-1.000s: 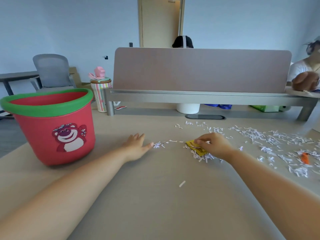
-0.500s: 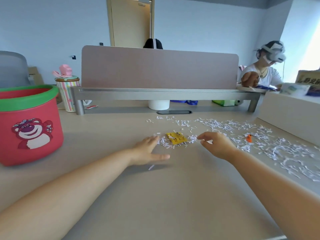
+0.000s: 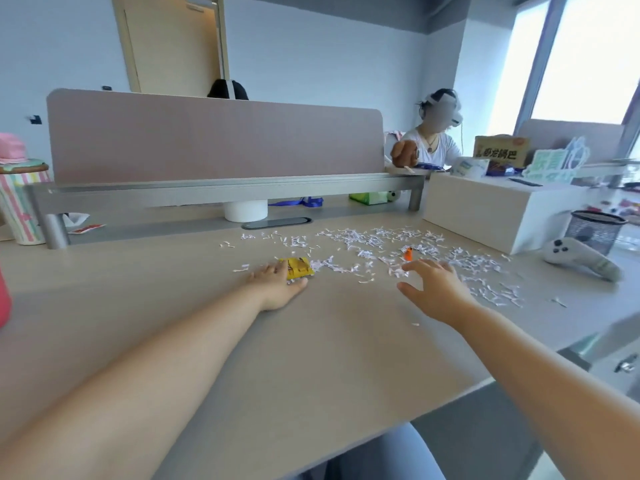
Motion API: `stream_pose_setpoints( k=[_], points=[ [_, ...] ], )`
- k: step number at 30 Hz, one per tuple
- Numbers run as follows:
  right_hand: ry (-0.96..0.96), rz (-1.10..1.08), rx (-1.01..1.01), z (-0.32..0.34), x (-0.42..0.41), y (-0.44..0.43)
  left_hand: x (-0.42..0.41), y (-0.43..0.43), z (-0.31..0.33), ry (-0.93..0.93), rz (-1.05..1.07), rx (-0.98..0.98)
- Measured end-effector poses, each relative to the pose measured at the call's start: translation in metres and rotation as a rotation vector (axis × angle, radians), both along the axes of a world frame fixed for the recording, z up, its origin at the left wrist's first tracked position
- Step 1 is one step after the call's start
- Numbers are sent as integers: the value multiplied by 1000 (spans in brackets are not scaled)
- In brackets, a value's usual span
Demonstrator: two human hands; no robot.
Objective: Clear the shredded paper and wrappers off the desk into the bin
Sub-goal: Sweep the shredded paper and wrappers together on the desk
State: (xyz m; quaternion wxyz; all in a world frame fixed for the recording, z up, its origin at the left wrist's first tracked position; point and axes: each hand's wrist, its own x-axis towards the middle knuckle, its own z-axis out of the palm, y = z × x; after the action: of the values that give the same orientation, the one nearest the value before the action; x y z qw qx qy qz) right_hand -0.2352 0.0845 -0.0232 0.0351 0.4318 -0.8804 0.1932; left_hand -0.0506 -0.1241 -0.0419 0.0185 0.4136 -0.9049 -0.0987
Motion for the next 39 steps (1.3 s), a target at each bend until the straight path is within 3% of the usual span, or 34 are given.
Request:
stream_pose_setpoints(
  k=[3, 5, 8, 12, 15, 17, 19, 23, 30, 34, 37, 39],
  points=[
    [-81, -301, 167, -11, -11, 16, -19, 4, 1, 37, -52, 24],
    [-146, -331, 264, -22, -8, 13, -22, 3, -1, 29, -63, 14],
    [-127, -216, 305, -28, 1, -11, -22, -3, -5, 79, -110, 50],
    [-212, 39, 160, -17, 20, -54, -22, -1, -8, 215, -208, 65],
    [-328, 262, 64, -9, 25, -61, -15, -2, -1, 91, -145, -73],
    [-171, 349, 208, -11, 18, -55, -7, -8, 4, -30, -67, -80],
    [-46, 331, 315, -18, 10, -54, 1, -21, 7, -88, 38, -52],
    [-22, 213, 345, -21, 0, -82, 0, -50, 3, -114, 168, 28],
    [-25, 248, 290, -19, -15, -158, -28, -67, -1, 134, -110, 62],
    [19, 307, 133, -14, -19, -180, -13, -86, 3, 295, -171, 112],
    [-1, 409, 44, -6, -17, -201, -3, -125, 7, 260, 19, -26],
    [-43, 513, 107, -3, -10, -218, -3, -152, 7, 158, 200, -19]
  ],
)
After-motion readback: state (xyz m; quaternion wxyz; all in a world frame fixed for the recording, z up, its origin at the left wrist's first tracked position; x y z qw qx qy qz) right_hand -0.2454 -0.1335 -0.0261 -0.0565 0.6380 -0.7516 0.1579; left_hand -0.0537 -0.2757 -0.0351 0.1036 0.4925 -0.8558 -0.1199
